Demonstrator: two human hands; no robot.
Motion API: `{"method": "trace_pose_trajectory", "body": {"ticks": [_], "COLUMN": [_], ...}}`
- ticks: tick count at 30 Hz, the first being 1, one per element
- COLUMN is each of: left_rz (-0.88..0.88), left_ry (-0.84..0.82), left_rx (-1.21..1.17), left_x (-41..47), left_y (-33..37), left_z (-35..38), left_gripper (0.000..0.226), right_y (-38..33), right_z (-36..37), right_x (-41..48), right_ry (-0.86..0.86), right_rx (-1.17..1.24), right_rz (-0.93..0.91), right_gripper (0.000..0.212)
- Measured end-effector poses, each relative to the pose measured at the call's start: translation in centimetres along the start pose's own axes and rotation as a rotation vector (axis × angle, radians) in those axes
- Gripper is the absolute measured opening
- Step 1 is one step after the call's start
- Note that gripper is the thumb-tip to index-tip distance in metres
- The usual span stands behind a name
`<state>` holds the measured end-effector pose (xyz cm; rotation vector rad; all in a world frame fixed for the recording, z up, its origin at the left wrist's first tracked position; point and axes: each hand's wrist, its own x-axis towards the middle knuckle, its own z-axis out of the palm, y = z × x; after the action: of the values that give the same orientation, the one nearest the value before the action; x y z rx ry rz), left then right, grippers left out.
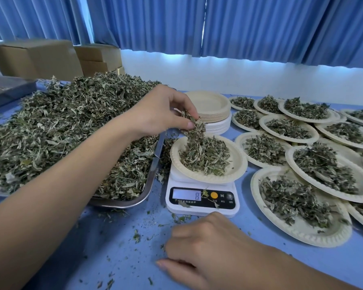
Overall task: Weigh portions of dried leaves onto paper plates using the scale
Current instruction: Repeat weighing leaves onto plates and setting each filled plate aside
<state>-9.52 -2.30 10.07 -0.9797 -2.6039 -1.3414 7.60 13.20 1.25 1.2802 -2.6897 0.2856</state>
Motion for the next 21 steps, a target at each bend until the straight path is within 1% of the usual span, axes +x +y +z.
{"method": "trace_pose_trajectory", "body": {"ticks": [3,7,9,11,12,13,15,16,17,18,19,21], "left_rz": [-0.024,-0.067,-0.097,-0.180,-0.269,-0.385,-0.592,-0.647,-0.664,-0.661,-0.646,-0.576], "left_ry": [0.038,0.136,0.194,0.231,0.211,0.152,-0.062,-0.157,-0.198,-0.201,-0.184,-0.099], "left_rx": [-0.067,-0.062,0.043,0.314,0.453,0.550,0.673,0.720,0.753,0.766,0.763,0.717], "left_x": [0.2,0.4,0.7,0.8,0.6,0.4,-0.1,-0.3,-0.3,-0.3,-0.2,-0.1], "left_y": [-0.2,-1.1,-2.2,-4.0,-5.0,-6.1,-7.8,-8.2,-8.4,-8.0,-7.6,-6.5], "left_z": [-0.1,-1.8,-3.1,-4.3,-4.8,-5.2,-5.2,-5.2,-5.3,-5.5,-5.7,-6.0], "left_gripper": [0.018,0.018,0.015,0.013,0.012,0.012,0.010,0.009,0.007,0.003,0.008,0.016], "right_y": [0.0,0.0,0.1,0.1,0.1,0.1,0.1,0.1,0.1,0.1,0.1,0.1], "right_z": [0.1,0.2,0.2,0.3,0.3,0.3,0.3,0.3,0.3,0.3,0.2,0.2], "right_x": [0.0,-0.1,-0.1,-0.1,-0.1,-0.1,0.0,0.0,0.0,0.0,0.0,0.0], "right_ry": [0.006,0.017,0.016,0.011,0.007,0.007,0.017,0.020,0.025,0.034,0.042,0.046], "right_rx": [-0.008,-0.004,0.005,0.011,0.009,0.007,0.003,0.002,0.000,-0.002,-0.002,-0.003], "right_rz": [-0.006,-0.015,-0.013,-0.012,-0.011,-0.011,-0.011,-0.012,-0.015,-0.018,-0.021,-0.021], "right_gripper": [0.038,0.038,0.038,0.037,0.037,0.037,0.037,0.037,0.037,0.038,0.039,0.040]}}
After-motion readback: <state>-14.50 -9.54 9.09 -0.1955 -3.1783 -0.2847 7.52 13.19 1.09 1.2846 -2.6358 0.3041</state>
